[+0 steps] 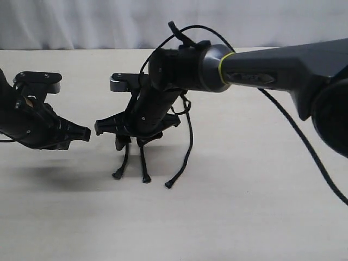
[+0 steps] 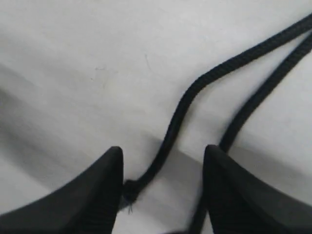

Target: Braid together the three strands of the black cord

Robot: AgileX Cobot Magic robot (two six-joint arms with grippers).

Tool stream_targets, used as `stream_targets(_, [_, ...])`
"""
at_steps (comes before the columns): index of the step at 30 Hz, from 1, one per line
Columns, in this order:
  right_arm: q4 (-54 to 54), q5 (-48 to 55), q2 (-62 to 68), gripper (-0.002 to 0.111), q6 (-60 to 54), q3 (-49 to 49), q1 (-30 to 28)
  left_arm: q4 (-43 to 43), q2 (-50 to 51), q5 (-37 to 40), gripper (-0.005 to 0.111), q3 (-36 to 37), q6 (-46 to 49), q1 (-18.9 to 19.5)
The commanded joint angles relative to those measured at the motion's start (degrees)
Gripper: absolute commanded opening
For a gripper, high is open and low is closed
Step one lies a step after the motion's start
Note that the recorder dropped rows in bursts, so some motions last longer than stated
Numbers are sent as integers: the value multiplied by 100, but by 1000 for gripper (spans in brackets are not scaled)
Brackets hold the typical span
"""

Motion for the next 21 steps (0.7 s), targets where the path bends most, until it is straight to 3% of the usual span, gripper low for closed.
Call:
stream_targets(1, [-849,624,-236,49,137,3,-2,-59,13,-30,0,-42,-10,-45])
stream_targets(10, [-1749,857,163,45,325,15,354,-184,13,-65,0,-42,-10,-45])
stream_targets(12, [-1979,930,273,34,236,15,406,-195,13,-65,0,-42,-10,-45])
stream_targets(15, [-1980,1066,350,8,193,15,382,-256,13,-65,0,-42,-10,-45])
stream_targets(21, [-1952,1608,-42,4,10,-239,143,-514,13,-76,0,-42,-10,-45])
